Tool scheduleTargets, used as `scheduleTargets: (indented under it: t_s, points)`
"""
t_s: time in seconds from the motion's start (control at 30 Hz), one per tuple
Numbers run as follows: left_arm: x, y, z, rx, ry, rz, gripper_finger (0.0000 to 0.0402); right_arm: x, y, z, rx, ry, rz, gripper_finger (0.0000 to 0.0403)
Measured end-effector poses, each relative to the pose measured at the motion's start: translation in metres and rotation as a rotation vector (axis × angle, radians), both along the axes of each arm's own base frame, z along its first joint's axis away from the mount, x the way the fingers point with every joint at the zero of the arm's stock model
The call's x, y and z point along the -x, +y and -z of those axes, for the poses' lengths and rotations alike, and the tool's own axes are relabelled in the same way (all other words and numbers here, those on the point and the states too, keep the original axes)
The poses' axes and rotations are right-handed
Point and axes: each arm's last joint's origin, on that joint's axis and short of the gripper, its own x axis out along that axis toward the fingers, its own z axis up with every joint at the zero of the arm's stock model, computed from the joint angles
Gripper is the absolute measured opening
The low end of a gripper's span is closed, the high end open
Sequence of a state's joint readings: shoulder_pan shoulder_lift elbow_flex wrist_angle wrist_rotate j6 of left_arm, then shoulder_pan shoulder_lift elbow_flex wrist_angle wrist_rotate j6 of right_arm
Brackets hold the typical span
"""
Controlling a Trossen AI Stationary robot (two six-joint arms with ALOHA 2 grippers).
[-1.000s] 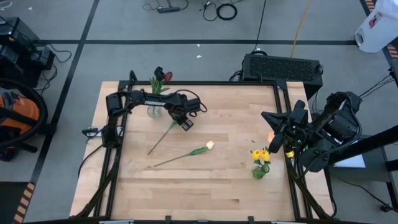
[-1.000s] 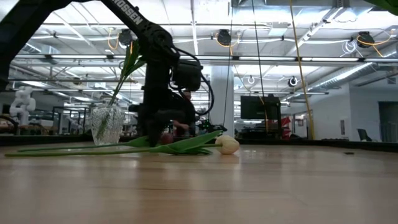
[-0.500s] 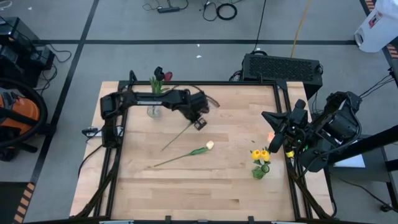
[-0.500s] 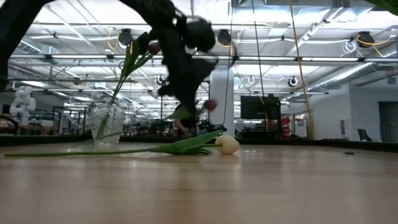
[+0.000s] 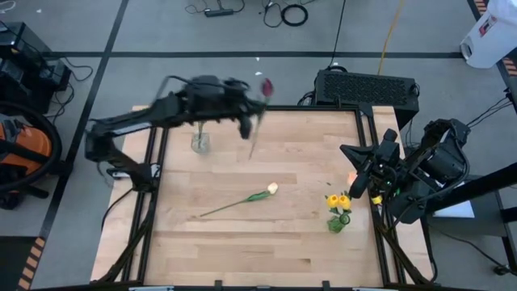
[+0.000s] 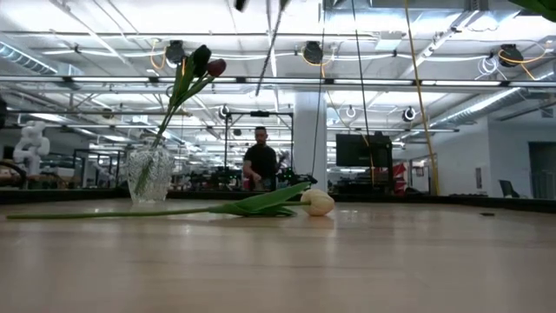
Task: Sort flowers into vase by color
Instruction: Put the red flower into the transparent vase
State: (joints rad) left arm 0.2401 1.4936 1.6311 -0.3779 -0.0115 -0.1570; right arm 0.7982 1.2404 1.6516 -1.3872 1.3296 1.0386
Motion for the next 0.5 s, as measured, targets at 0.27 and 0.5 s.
scheduleTargets:
  t_s: [0.27, 0.5]
  points:
    - [0.078, -0.011, -0.033, -0.138, 0.045, -0.228, 0.0006, 0.000, 0.000, 0.000, -0.002, -0.001, 0.001, 0.0004]
    - [0.122, -0.018, -0.029, -0.164, 0.032, -0.362, 0.0006, 0.000, 0.000, 0.000, -0.007, -0.011, 0.007, 0.0004]
